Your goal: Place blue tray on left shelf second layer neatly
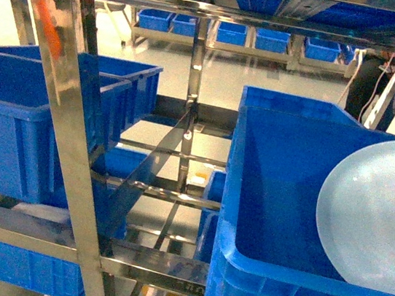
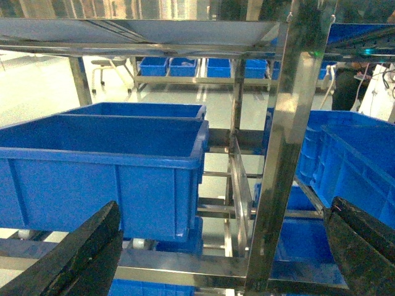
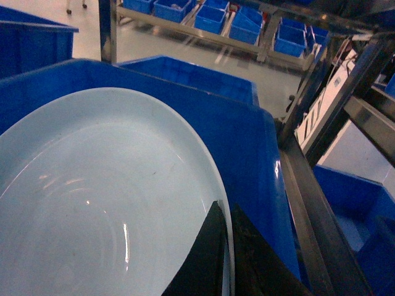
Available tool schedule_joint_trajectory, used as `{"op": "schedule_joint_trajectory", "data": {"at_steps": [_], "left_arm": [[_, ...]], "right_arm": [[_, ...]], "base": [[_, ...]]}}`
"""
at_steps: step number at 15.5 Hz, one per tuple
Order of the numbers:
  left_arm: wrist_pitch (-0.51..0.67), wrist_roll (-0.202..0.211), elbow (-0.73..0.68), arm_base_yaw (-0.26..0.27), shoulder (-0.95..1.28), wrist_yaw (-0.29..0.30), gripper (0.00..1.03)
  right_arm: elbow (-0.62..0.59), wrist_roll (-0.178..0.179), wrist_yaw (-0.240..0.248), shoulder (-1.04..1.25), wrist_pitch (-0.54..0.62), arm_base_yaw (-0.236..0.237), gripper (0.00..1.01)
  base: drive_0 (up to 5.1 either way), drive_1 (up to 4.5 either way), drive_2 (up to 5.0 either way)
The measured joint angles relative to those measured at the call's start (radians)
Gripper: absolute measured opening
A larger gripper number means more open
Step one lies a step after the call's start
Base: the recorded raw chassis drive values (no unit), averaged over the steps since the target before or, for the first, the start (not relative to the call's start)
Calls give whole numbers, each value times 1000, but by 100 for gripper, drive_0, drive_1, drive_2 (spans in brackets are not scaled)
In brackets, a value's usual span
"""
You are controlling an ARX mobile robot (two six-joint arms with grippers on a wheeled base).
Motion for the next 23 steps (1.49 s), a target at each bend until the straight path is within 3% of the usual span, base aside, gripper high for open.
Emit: {"op": "schedule_joint_trajectory", "data": {"at_steps": [11,15,20,21,22,23], "left_arm": [[0,0,0,0,0,0,98],[0,0,0,0,0,0,98],[0,0,0,0,0,0,98],[0,0,0,0,0,0,98],[0,0,0,0,0,0,98],[0,0,0,0,0,0,98]], "right_arm": [[86,-6,47,76,2,6,2],[138,-5,38,112,2,19,2],[110,26,21,100,3,18,50],[63,42,21,62,0,18,64],[-44,62,24,-64,4,35,94],[-74,70,23,-96,5,45,100]], "base": [[0,0,0],[0,0,0],[0,0,0],[0,0,0],[0,0,0],[0,0,0]]}}
